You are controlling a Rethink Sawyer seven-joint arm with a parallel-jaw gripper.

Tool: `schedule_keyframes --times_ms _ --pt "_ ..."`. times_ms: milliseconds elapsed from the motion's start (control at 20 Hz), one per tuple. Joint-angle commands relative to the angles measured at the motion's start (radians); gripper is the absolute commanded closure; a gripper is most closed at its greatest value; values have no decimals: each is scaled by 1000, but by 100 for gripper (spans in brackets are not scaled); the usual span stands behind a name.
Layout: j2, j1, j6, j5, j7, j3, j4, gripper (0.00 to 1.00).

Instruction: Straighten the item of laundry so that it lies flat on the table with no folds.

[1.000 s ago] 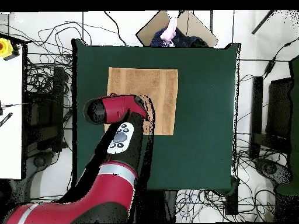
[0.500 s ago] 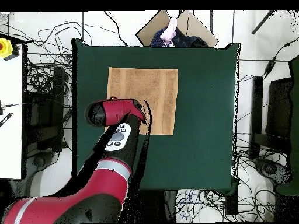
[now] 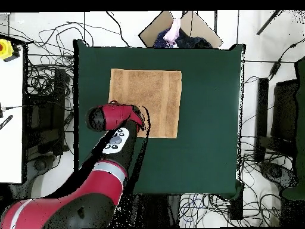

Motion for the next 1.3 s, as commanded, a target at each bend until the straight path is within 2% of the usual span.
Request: schedule_keyframes --times_ms 50,400,650,850,1050,1300 --pt "89 23 -42 94 282 20 31 0" --pt "136 46 -40 138 269 -10 8 0" --pt "134 65 -15 161 254 -37 9 0" --pt "61 71 32 153 220 -44 55 0" --pt "-65 5 56 114 102 34 117 0" --pt "-111 -23 126 86 35 42 107 0"
